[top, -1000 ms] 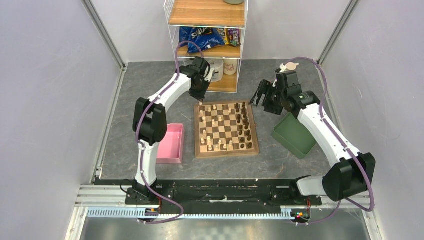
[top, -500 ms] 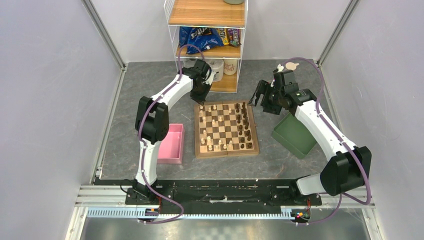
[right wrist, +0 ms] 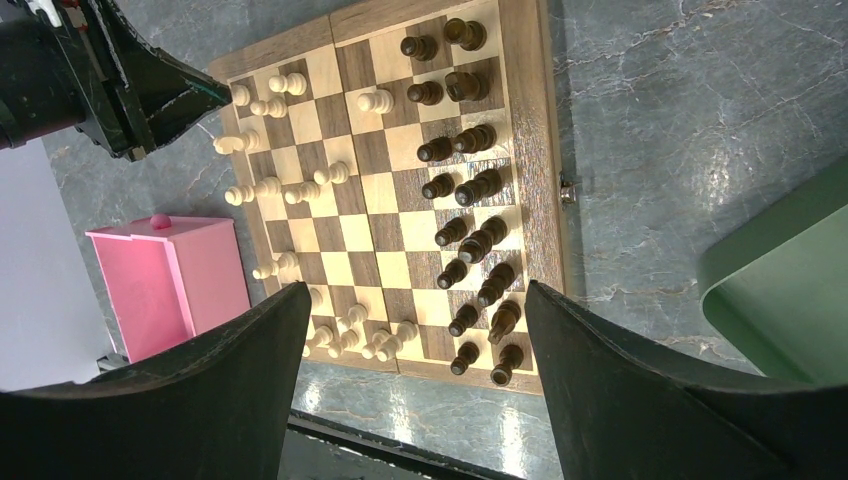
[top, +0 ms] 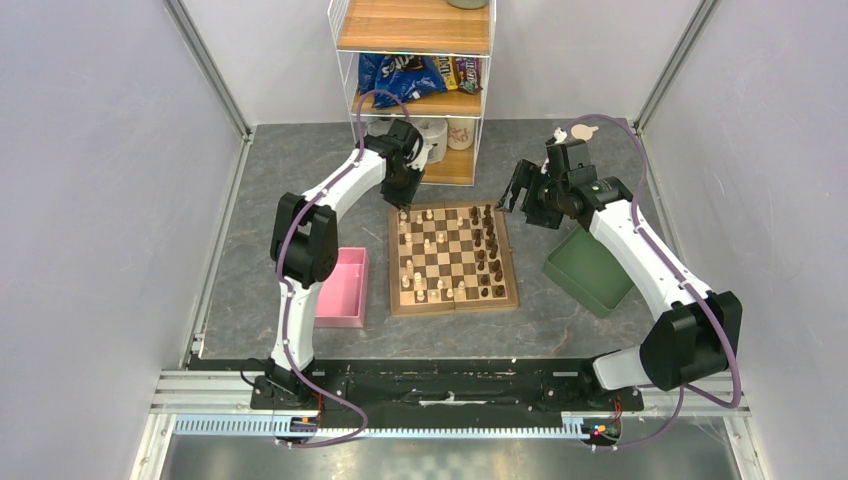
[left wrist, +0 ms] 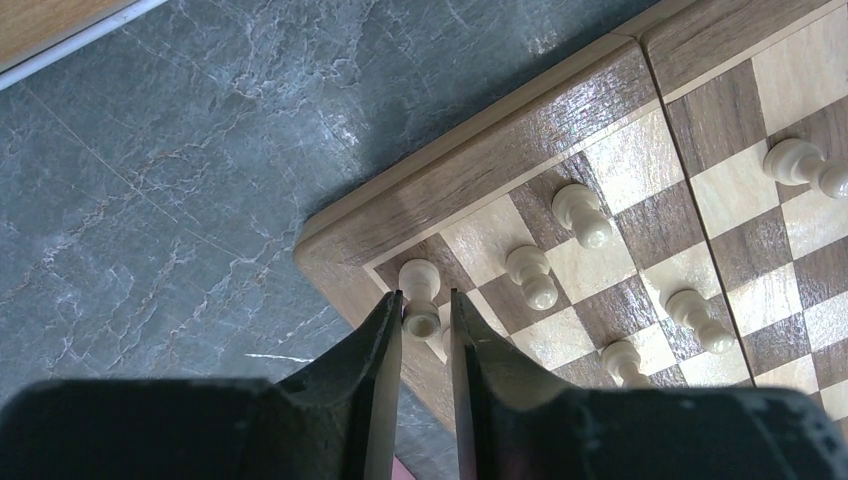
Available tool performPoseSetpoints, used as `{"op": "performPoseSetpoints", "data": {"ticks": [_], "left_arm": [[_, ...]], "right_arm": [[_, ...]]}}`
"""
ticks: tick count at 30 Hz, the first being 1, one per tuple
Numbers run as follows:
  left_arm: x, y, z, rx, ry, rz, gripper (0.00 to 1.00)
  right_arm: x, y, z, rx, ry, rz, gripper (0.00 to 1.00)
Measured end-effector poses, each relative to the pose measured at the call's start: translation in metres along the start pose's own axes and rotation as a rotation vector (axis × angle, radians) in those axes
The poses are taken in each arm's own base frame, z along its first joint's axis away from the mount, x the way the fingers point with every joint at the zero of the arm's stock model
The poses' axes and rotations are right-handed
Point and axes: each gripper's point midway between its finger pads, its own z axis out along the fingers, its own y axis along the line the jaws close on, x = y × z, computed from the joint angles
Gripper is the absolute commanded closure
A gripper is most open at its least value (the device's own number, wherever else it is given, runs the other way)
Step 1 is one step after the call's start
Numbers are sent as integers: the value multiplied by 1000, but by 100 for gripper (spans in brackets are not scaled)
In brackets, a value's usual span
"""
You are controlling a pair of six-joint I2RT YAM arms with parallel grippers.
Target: Set up the chess pieces on the board
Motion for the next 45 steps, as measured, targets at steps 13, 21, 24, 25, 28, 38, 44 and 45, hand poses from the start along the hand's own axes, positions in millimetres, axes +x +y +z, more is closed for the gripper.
{"op": "performPoseSetpoints", "data": {"ticks": [13, 21, 24, 25, 28, 38, 44, 45], "left_arm": [[3, 0, -1, 0, 14, 0, 45], [-23, -4, -36, 7, -125, -13, 33], [-36, -9, -69, 23, -229, -30, 32], [-41, -11, -81, 32, -268, -35, 32], [-47, -17, -113, 56, -358, -46, 31], [-13, -21, -174, 56, -477, -74, 25], [34, 2, -188, -56, -487, -119, 18], [40, 8, -188, -78, -485, -132, 17]], "right_arm": [[-1, 1, -1, -2, -3, -1, 13], [-2, 3, -2, -9, -1, -9, 13], [-2, 4, -2, -16, 3, -13, 13], [-1, 5, -2, -20, 6, -14, 13], [1, 7, -2, -32, 14, -17, 15], [18, 39, 5, -61, 56, -110, 30], [38, 88, 40, -65, 100, -257, 41], [40, 93, 46, -59, 104, -275, 43]]}}
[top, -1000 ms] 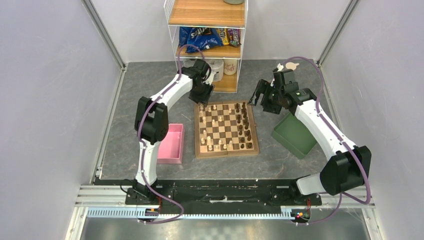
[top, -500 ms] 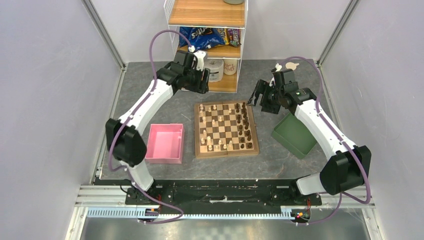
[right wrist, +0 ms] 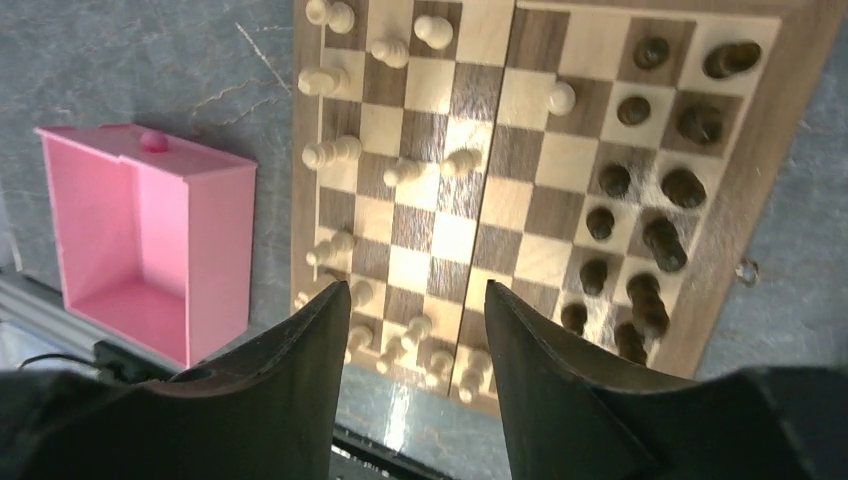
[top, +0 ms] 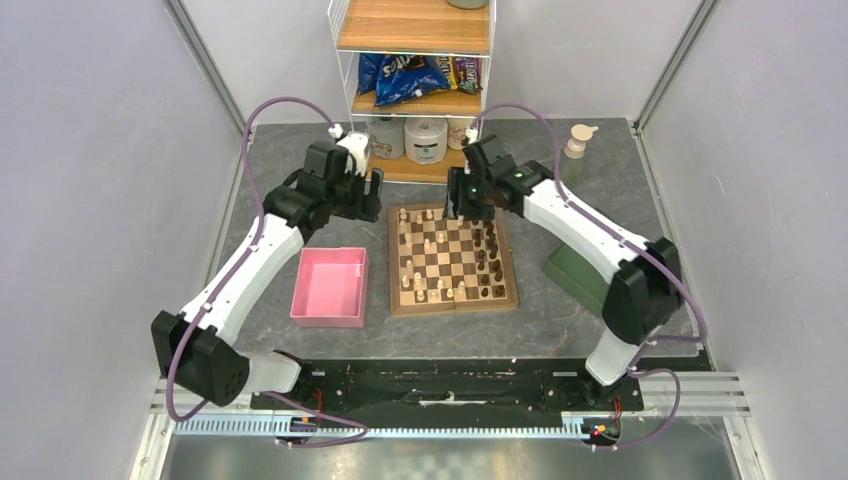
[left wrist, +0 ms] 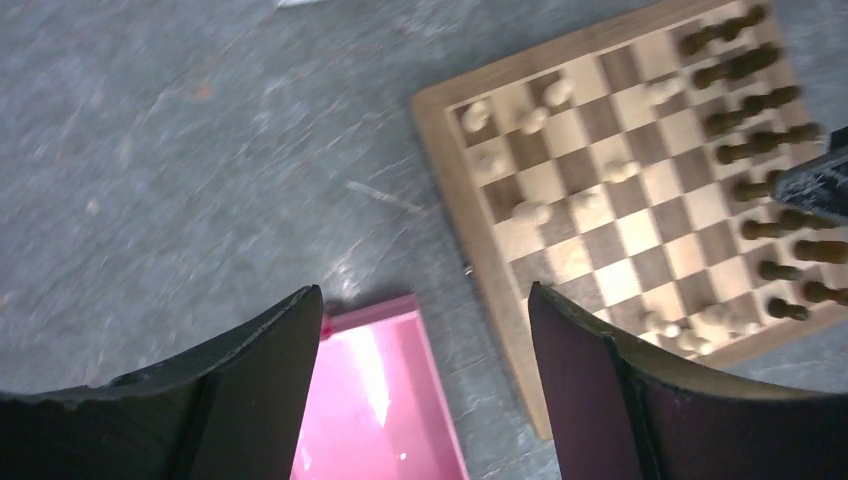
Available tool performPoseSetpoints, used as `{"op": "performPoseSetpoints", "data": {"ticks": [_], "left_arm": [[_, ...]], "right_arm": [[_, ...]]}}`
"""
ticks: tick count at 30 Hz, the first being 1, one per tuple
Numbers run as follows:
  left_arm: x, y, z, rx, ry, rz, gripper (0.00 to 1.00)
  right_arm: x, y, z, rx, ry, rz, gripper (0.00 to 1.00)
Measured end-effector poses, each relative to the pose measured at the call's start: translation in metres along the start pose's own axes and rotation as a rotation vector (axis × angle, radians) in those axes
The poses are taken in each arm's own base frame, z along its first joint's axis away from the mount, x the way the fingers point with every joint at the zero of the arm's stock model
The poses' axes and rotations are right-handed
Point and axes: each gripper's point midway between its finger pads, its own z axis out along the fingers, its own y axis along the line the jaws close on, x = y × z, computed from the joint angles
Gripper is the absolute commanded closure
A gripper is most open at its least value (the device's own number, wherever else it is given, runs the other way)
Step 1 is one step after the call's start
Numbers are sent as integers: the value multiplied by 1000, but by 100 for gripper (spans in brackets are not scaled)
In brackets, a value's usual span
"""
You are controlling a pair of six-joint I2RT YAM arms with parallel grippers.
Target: Set up the chess pieces on the board
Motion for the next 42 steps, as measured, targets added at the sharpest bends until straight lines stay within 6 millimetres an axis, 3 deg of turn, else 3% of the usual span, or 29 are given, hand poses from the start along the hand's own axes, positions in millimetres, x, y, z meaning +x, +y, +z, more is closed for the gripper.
{"op": "performPoseSetpoints", "data": {"ticks": [4, 8, 16, 21, 30, 37, 42], "left_arm": [[24, 34, -6, -109, 23, -47, 15], [47, 62, -8, -197, 59, -103, 13], [76, 96, -18, -312, 69, -211, 9], [80, 105, -31, -361, 13, -242, 7], [79, 109, -32, -385, -25, -291, 6], [77, 108, -34, -383, -39, -302, 5], [76, 108, -35, -382, -44, -305, 5]], "right_arm": [[-3, 4, 33, 55, 25, -53, 47], [0, -6, 56, 112, 57, -74, 46], [2, -22, 72, 202, 90, -104, 45], [3, -10, 72, 182, 93, -127, 46], [28, 41, 74, 112, 122, -220, 43], [17, 62, 95, 86, 117, -238, 41], [26, 67, 112, 94, 148, -251, 42]]}}
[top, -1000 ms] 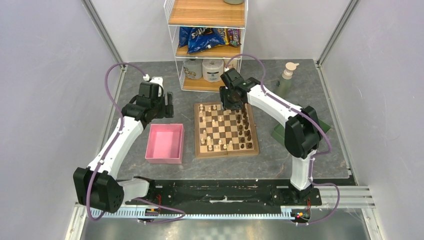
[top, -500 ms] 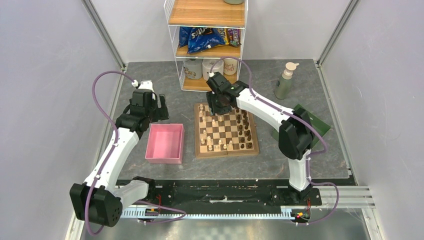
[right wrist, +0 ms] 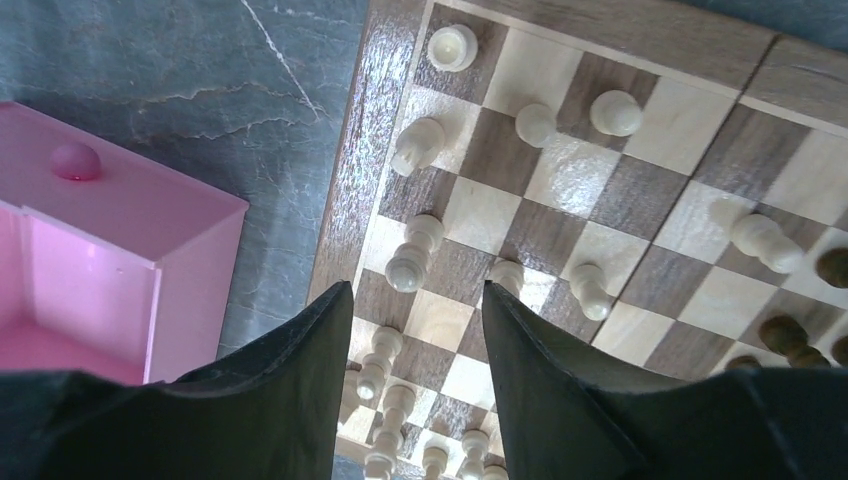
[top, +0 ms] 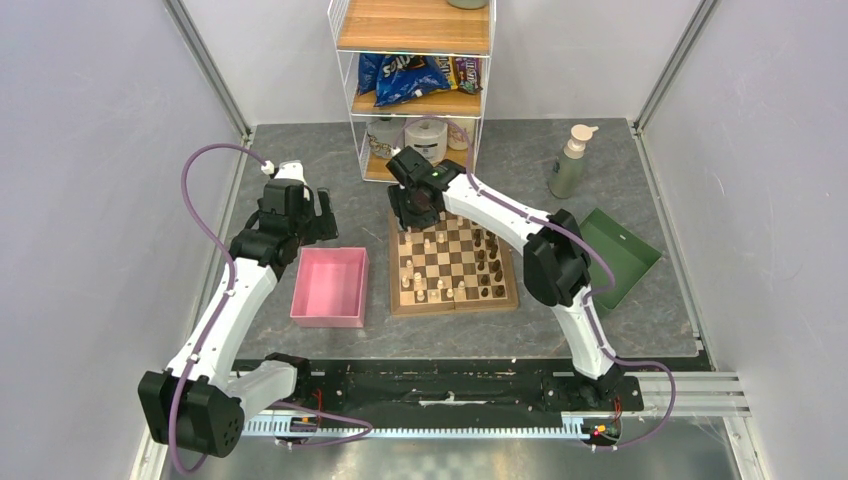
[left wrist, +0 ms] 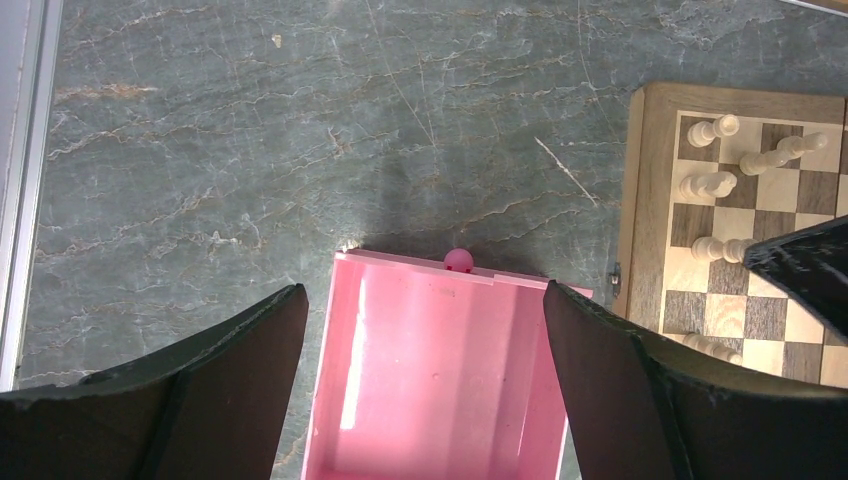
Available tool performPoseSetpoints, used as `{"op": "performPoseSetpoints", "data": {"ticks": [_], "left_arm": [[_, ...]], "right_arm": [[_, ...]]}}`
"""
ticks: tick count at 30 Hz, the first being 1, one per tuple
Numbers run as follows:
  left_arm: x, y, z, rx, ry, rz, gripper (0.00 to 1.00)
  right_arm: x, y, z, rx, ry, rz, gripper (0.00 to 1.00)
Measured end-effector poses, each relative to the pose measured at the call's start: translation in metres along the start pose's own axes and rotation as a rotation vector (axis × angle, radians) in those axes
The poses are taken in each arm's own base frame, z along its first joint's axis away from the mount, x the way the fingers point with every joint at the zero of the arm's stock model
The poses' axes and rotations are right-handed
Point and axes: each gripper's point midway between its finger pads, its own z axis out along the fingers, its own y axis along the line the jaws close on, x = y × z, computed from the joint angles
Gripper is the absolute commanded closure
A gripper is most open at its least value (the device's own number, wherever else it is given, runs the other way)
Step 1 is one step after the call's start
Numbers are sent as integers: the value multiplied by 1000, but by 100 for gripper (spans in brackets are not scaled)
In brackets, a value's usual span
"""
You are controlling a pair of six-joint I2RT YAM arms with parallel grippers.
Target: Set up the chess pieces on the board
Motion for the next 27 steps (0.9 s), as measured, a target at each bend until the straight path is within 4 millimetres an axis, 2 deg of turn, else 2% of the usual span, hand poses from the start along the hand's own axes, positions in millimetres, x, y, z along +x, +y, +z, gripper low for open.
{"op": "performPoseSetpoints", "data": {"ticks": [8, 17, 22, 27], "left_arm": [[0, 0, 0, 0, 0, -3, 5], [0, -1, 0, 3, 0, -3, 5], [0, -1, 0, 3, 1, -3, 5], [0, 0, 0, 4, 2, -4, 5]], "right_arm": [[17, 6, 16, 16, 58, -26, 48], [14, 6, 24, 37, 54, -46, 53], [8, 6, 27, 47, 37, -59, 64], [10, 5, 32, 53, 48, -67, 70]]}}
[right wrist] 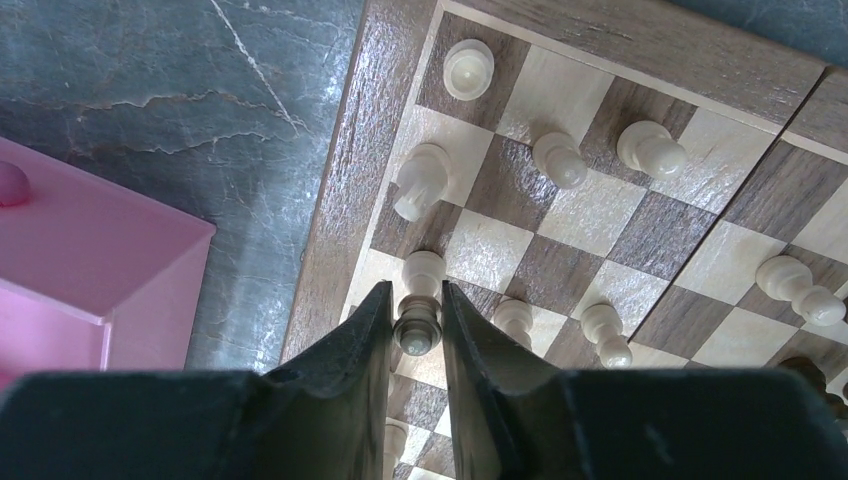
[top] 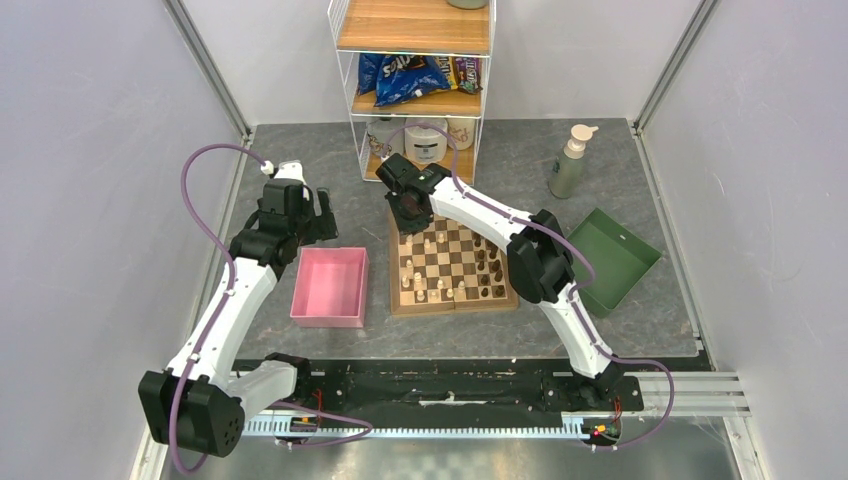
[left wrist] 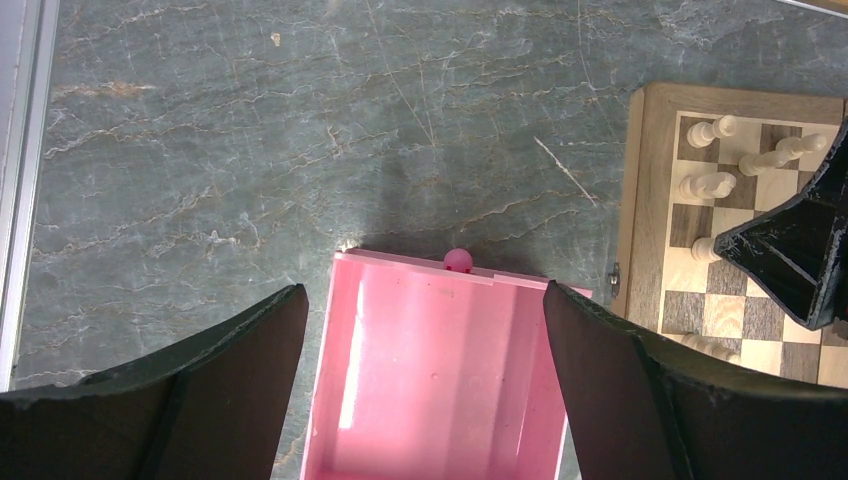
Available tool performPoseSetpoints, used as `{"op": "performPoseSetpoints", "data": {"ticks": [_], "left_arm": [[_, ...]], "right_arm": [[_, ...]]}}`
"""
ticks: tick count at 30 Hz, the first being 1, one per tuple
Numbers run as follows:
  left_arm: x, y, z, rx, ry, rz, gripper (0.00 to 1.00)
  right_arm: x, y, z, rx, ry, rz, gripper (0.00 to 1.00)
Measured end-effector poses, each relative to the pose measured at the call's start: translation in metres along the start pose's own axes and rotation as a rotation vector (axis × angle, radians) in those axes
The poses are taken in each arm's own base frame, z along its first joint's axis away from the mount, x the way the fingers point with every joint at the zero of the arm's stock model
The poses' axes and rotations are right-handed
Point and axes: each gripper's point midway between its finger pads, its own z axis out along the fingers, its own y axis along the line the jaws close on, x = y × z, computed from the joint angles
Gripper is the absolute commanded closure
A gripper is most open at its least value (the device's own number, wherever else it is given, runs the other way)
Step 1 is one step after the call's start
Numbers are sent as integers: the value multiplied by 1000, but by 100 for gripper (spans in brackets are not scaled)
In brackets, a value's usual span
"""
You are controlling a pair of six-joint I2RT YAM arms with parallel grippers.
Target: Set up the chess pieces on the board
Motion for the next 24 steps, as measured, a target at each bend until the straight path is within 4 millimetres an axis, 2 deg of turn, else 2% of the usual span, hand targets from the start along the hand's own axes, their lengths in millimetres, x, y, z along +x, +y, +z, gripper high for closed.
{"op": "performPoseSetpoints", "data": {"ticks": [11, 24], "left_arm": [[3, 0, 3, 0, 14, 1, 5], [4, -3, 5, 15, 25, 2, 5]], "right_arm": [[3, 1, 0, 0, 9, -7, 80], [19, 19, -5, -16, 26, -47, 80]]}}
